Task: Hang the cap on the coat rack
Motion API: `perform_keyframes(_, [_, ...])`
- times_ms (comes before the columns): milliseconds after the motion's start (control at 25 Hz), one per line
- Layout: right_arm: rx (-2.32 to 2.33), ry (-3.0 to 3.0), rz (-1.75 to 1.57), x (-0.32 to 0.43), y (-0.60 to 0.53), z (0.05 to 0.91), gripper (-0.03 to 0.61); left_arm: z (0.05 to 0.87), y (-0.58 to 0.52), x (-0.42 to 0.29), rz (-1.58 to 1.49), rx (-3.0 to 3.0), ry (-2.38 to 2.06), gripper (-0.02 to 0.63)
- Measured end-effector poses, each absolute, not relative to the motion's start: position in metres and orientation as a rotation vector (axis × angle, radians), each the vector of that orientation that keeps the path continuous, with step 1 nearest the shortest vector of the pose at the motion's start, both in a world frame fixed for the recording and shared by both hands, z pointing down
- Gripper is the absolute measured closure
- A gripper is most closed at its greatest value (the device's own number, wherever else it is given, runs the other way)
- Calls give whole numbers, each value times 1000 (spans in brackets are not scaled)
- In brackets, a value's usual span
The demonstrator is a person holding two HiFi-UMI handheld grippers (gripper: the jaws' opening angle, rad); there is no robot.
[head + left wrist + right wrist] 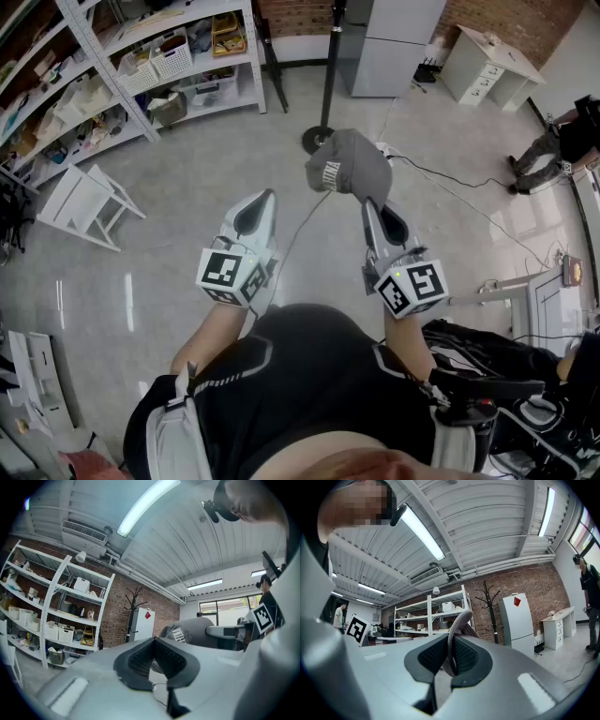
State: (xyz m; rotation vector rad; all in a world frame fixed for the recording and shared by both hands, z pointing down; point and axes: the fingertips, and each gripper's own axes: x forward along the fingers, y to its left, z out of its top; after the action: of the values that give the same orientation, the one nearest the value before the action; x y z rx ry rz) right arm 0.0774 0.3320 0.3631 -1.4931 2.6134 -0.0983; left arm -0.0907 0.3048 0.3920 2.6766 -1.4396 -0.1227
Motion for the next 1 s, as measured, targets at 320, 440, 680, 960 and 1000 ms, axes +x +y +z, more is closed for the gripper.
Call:
perform_keyframes(320, [-1491, 2609, -97, 79, 331, 364, 551, 394, 304, -91, -119, 2671, -1444, 614])
perform_keyframes(440, [-1484, 2605, -103, 79, 329, 366, 551, 396, 303, -91, -123, 2669, -1443, 614])
perform_keyframes(680, [-1468, 2579, -131, 72, 326, 364, 551, 398, 302, -99, -131, 2667, -1425, 614])
perform_keyframes(960, [-1478, 2592, -141, 59, 321, 367, 551, 402, 296, -109, -138, 2670, -1403, 614])
perform_keyframes(1000, [-1482, 2590, -139, 55, 321, 367, 551, 403, 295, -112, -140, 2673, -1396, 614])
